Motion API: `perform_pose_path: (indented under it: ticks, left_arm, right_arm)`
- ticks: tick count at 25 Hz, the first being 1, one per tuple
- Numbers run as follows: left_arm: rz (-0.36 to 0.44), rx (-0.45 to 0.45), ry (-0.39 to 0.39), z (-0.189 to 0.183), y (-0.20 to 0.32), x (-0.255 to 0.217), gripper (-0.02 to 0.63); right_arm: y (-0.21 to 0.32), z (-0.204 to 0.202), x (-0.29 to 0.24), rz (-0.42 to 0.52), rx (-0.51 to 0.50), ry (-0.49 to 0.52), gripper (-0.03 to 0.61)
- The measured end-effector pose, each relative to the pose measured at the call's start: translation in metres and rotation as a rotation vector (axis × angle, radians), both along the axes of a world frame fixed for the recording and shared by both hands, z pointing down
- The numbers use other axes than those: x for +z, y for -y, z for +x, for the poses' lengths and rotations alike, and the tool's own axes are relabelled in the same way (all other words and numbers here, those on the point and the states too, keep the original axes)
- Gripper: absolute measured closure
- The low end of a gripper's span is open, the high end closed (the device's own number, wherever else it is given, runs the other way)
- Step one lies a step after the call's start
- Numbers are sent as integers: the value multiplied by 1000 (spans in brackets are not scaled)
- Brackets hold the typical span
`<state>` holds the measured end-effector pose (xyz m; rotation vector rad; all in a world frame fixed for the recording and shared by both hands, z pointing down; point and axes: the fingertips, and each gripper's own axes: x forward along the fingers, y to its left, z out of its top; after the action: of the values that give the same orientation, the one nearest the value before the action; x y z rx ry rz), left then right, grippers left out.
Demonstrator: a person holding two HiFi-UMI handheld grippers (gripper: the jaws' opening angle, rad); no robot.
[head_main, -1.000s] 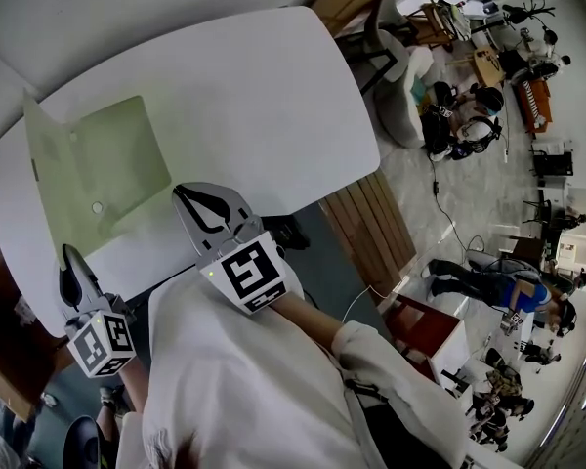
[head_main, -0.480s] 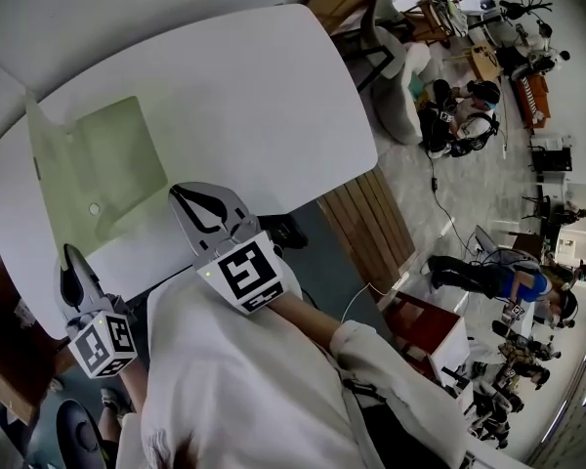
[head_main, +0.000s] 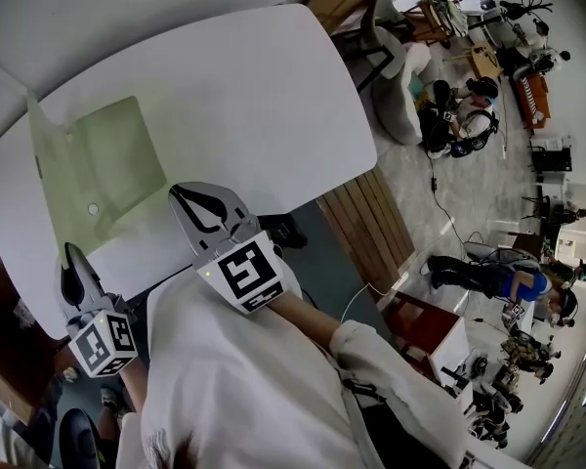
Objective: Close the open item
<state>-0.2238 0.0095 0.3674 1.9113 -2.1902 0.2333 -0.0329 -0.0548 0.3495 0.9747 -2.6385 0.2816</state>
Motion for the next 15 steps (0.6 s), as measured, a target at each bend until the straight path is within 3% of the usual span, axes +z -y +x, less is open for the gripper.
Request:
perform_pose_path:
  ticks: [15]
  left_arm:
    - [-4, 14, 14, 10, 4, -1, 604]
  right_arm:
    - [4, 7, -1, 0, 5, 3, 568]
